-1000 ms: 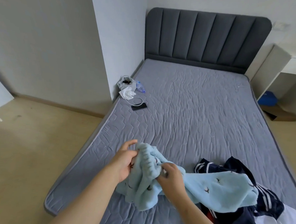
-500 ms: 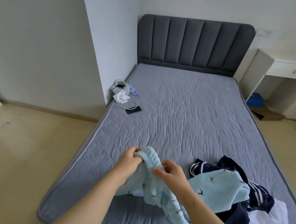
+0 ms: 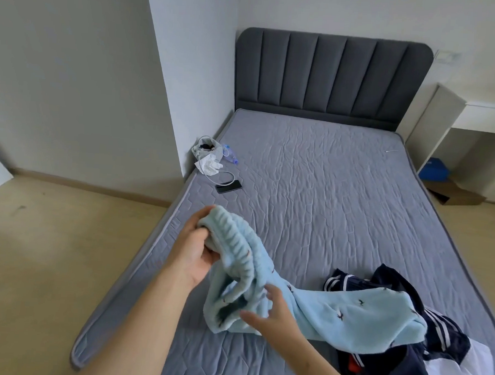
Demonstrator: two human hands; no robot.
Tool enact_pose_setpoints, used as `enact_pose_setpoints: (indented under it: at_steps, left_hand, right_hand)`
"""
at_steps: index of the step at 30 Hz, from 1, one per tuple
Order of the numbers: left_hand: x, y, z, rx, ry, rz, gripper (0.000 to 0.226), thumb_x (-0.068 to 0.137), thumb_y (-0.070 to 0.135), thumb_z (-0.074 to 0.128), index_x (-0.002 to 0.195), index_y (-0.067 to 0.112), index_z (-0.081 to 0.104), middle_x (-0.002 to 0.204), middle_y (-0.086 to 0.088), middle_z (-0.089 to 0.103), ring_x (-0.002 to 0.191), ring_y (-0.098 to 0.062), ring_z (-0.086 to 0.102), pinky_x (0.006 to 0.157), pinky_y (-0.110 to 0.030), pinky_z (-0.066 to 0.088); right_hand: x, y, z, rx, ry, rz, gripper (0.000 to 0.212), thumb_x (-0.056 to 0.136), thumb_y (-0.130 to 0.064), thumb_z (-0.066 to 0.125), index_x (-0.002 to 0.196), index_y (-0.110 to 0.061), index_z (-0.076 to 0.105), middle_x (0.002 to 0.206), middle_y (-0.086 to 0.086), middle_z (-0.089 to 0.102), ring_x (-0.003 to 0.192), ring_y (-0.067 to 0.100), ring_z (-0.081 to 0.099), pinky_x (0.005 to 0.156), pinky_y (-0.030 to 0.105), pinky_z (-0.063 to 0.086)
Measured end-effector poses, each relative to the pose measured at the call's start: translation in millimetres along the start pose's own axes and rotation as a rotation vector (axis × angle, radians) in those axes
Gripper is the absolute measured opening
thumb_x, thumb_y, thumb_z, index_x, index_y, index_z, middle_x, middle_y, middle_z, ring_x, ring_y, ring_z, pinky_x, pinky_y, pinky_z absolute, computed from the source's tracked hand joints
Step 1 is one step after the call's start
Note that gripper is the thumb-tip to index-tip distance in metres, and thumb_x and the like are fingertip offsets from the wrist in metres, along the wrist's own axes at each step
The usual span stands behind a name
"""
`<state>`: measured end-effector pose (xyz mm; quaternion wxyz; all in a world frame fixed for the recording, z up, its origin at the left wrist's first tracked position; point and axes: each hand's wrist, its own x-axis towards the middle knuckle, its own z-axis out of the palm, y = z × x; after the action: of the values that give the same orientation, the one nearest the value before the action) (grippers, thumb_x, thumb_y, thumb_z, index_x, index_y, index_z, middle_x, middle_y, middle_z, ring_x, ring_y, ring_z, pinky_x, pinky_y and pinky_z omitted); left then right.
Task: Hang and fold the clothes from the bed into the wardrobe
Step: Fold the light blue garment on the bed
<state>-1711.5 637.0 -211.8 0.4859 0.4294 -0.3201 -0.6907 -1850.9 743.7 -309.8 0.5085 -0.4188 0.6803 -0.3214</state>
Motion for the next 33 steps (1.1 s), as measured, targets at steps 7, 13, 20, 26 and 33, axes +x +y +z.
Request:
enact_pose_setpoints:
  at_steps: [7,13,20,26,33]
  left_hand:
    - [-5,1,-1,-0.078,-0.137,-0.069,0.035,0.091,0.009,0.039,0.071,0.017,0.066,0.072,-0.005,0.069,0.063,-0.017,0.065,0.052,-0.029,0.052]
    - [14,-6,-22,0.496,-0.006,-0.068,0.020,0.094,0.031,0.043,0.093,0.021,0.060,0.097,-0.006,0.061,0.086,-0.020,0.055,0.076,-0.034,0.046]
    - [14,-44,-6,1.669,-0.517,0.022,0.100,0.068,0.038,0.071,0.145,0.038,0.007,0.155,0.004,-0.003,0.142,-0.024,0.012,0.113,-0.048,0.021]
    - [4,-63,14,1.114,-0.434,0.155,0.056,0.065,0.029,0.060,0.117,0.038,0.039,0.144,0.021,0.013,0.141,-0.014,0.017,0.105,-0.031,0.024]
    - [5,-67,31,1.435,-0.593,0.119,0.083,0.056,0.038,0.061,0.132,0.035,0.026,0.139,0.011,0.027,0.131,-0.013,0.027,0.106,-0.039,0.031]
  right_hand:
    - [14,-22,-8,0.104,0.242,-0.041,0.014,0.086,-0.021,0.058,0.083,-0.017,0.045,0.066,-0.002,0.053,0.059,0.010,0.050,0.051,0.019,0.041]
    - [21,-25,-33,0.101,0.267,0.049,0.015,0.084,-0.022,0.057,0.083,-0.020,0.042,0.079,0.000,0.055,0.069,0.013,0.051,0.056,0.025,0.039]
    - [27,-50,-36,-0.032,0.202,-0.052,0.019,0.080,-0.017,0.054,0.093,-0.025,0.043,0.080,-0.002,0.059,0.075,0.012,0.058,0.064,0.027,0.046]
    - [26,-55,-48,-0.073,0.293,-0.030,0.011,0.079,-0.017,0.051,0.086,-0.025,0.046,0.076,-0.003,0.060,0.068,0.008,0.055,0.053,0.022,0.039]
    - [29,-58,-55,0.097,0.303,0.069,0.023,0.081,-0.017,0.057,0.100,-0.015,0.044,0.087,0.001,0.057,0.076,0.011,0.054,0.055,0.022,0.038]
